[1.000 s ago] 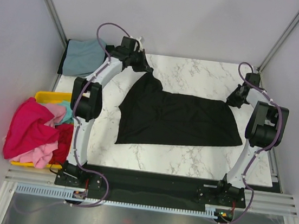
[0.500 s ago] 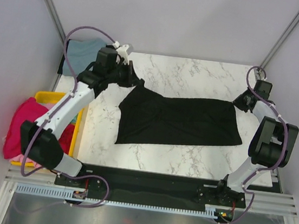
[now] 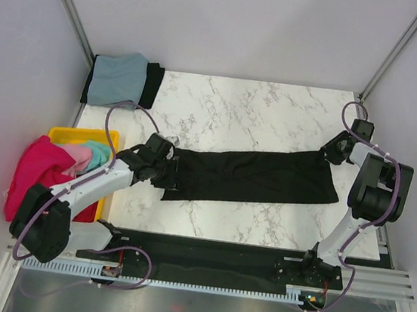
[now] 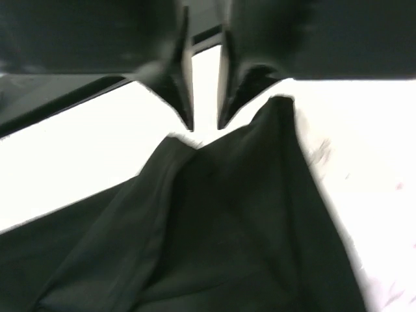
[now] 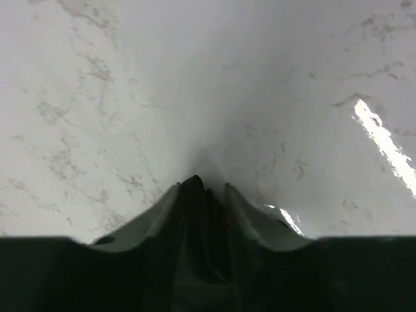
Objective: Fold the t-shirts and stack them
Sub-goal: Fold the tshirt
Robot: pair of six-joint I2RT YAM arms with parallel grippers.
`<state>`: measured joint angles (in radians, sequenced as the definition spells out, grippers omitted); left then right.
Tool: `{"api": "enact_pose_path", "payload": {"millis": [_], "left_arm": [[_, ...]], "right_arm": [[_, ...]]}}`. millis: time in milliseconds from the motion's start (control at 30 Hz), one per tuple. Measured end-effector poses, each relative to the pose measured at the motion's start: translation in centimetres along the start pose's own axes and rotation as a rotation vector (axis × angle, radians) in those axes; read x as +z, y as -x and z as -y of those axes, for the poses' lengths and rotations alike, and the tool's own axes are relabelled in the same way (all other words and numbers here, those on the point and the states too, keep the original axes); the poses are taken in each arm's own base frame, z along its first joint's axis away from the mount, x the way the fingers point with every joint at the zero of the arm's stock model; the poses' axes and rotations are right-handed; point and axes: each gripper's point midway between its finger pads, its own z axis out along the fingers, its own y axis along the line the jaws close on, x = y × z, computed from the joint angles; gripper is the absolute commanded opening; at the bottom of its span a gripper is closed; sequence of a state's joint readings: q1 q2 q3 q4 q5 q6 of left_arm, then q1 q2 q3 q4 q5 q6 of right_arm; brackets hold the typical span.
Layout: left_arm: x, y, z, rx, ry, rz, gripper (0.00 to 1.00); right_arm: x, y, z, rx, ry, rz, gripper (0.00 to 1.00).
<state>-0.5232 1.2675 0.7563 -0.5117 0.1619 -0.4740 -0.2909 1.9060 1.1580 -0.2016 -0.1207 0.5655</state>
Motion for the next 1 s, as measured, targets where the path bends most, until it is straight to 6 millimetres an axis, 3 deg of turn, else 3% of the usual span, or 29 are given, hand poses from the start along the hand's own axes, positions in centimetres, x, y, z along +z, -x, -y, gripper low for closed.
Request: {"api": "enact_pose_path", "payload": {"millis": [67,100,367,500,600,700,800,1000], "left_arm": [[-0.5,-0.3,-1.0,-0.03,0.049,0.018,0.5],[-0.7,-0.2,-1.2,-0.036,0.061,0.028,0.52],[-2.4,1.7,-1.3,-0.046,0.104,0.109,0.52],[-4.6,3.6,-0.2,-0.023,0.078,0.176,0.51],[-5.9,5.0,0.3,0.012,0.074,0.224,0.52],[-6.9,5.3,-0.1,0.043,0.092,0.257,0.51],[-7.6,5.4,-0.4,0.061,0.108,0.279,0.51],[-8.3,5.6,-0.7,0.08,0.119,0.306,0.5]], "right_arm": [[-0.4,0.6,-0.3,0.009,0.008,0.028,0.74],[-0.7,0.7,-0.2,0.01,0.002,0.041,0.78],[-4.1,0.1,1.6,0.01,-0.066,0.077,0.8],[-6.3,1.3,-0.5,-0.023,-0.023,0.124,0.79],[-6.9,1.8,-3.4,-0.096,-0.003,0.145,0.76],[-6.7,2.0,-6.2,-0.164,0.017,0.15,0.73],[-5.2,2.1,-7.7,-0.214,0.005,0.14,0.69],[-1.4,0.8,-5.8,-0.278,-0.143,0.073,0.66]]}}
